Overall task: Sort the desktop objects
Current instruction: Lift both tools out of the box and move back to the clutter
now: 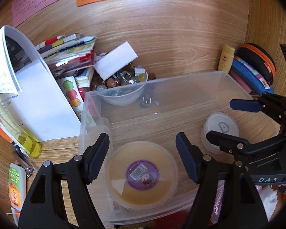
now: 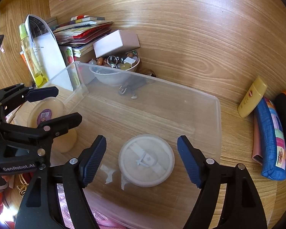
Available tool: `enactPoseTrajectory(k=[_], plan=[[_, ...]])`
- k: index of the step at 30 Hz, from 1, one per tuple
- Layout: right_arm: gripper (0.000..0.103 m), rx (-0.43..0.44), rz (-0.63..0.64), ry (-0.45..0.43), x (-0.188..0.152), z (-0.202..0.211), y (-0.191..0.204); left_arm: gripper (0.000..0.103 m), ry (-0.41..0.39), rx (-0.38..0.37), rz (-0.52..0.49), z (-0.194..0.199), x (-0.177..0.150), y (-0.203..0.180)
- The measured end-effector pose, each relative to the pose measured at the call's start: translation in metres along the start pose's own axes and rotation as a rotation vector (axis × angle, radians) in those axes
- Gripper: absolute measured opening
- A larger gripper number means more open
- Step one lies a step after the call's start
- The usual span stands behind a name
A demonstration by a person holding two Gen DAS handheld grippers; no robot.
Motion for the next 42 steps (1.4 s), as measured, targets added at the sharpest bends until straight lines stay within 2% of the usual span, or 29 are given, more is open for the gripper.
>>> enactPoseTrajectory(k=[2,5,8,16,21,26,30,35,42], plan=[[0.075,0.019,-0.006,-0.014,0.002,0.005,0.0,0.078,-0.021,0.005,0.009,0.006,0.002,0.004],[0.082,0.029,-0.013,-0.042,0.004,0.013,-0.001,0.085,-0.057,0.014,0.023,0.017,0.006,0.01],[0.082,0.035,-0.025,-0.067,0.008,0.021,-0.004,0.091,-0.098,0.02,0.037,0.03,0.011,0.015],[0.083,0.003,-0.068,-0.165,0.023,0.058,-0.015,0.094,-0.169,0.048,0.049,0.068,0.016,0.025],[0.096,-0.02,-0.067,-0.25,0.024,0.091,-0.017,0.097,-0.21,0.059,0.059,0.094,0.01,0.028],[0.098,-0.041,-0.05,-0.296,0.015,0.118,-0.016,0.099,-0.243,0.067,0.081,0.118,-0.001,0.035],[0.099,-0.04,-0.053,-0.286,-0.001,0.128,-0.017,0.1,-0.246,0.089,0.093,0.131,-0.013,0.041],[0.099,-0.062,-0.046,-0.252,-0.025,0.129,-0.014,0.1,-0.214,0.11,0.112,0.136,-0.037,0.048],[0.099,-0.117,-0.026,-0.22,-0.052,0.128,-0.014,0.1,-0.153,0.093,0.165,0.136,-0.074,0.054]])
Point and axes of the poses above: each gripper's, at about its wrist camera, not at the fingertips, and z roughly against the way its jaws point, y to its left, x to its top, the point moved 4 cm from there along -z, roughly the way its jaws point, and after that the axes turned 10 degrees about -z, right-handed, at the moved point
